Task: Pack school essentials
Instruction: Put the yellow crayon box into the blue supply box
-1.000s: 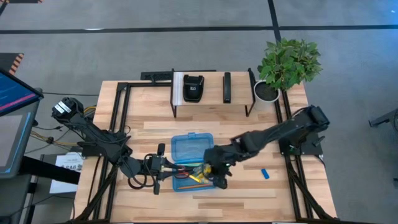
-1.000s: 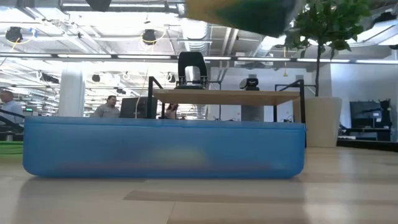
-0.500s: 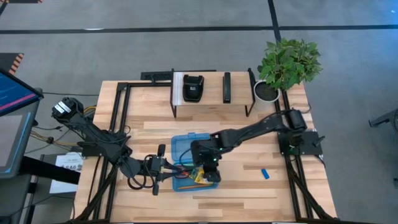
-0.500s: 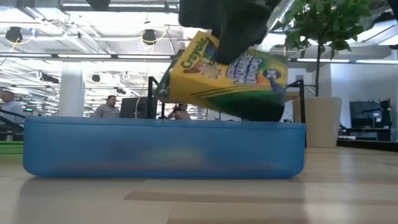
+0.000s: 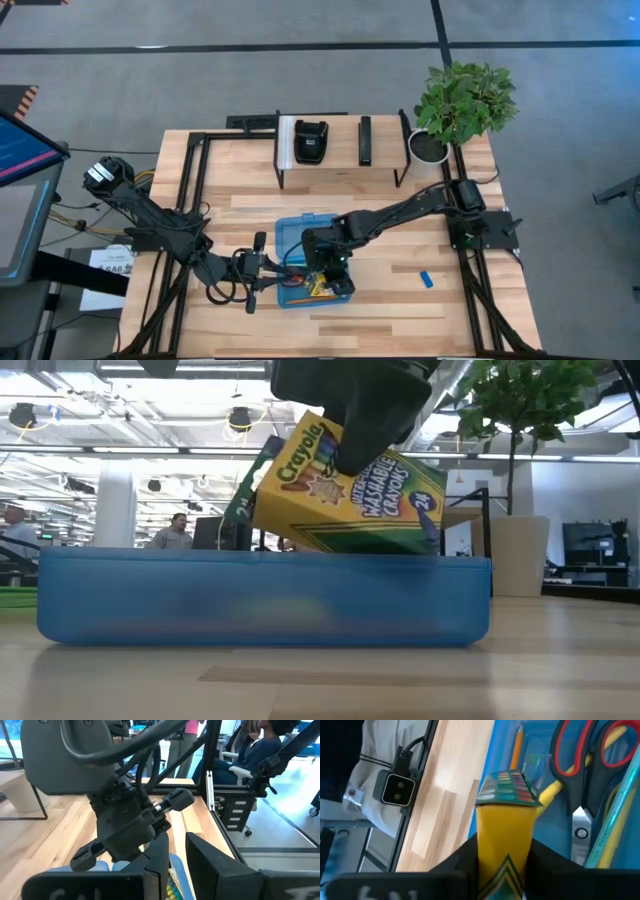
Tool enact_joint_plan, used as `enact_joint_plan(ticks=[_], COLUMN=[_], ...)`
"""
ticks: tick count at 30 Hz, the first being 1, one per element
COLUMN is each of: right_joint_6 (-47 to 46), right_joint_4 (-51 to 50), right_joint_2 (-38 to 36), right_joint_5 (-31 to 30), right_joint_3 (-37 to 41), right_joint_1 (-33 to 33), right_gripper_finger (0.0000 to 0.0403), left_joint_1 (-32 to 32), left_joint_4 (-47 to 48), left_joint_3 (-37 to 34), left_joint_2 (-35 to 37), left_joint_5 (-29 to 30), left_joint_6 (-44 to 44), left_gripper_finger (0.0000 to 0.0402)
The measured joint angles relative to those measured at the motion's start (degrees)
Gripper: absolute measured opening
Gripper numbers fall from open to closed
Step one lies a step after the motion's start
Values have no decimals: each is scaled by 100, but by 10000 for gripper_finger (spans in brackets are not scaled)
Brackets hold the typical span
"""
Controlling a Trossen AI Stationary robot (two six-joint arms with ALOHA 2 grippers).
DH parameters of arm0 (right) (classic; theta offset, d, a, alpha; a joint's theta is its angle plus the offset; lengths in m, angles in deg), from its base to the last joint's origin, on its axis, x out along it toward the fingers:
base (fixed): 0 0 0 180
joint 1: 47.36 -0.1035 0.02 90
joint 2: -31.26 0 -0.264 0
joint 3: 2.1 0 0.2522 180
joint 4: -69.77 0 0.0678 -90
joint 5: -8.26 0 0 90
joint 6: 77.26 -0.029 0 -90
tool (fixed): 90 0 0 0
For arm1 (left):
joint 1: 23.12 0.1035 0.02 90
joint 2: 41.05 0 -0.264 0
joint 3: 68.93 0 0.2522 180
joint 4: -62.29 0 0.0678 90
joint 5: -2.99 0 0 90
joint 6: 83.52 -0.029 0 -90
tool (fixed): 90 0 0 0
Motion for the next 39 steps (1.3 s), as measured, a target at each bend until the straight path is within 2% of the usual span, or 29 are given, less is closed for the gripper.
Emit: enact_joint_plan(ticks=[7,12,30,39], right_joint_6=[169,196,600,598], right_joint_4=[2,1,-210,-223], right_joint_2=[0,0,-125,-125], right_joint_5=[-356,-730,-2718,-2745], right_joint_3=[0,0,4,4], right_joint_1=[-41,-26,13,-13], right_gripper_finger=[203,226,220,219], left_joint_1=[1,-1,-1,-1], left_joint_4=[-8,-9,-5,-7], left_joint_3=[0,0,0,0], left_joint_2=[0,0,0,0], left_joint_5=[0,0,0,0], left_joint_6=[4,4,11,14], left_gripper_finger=[52,52,52,52])
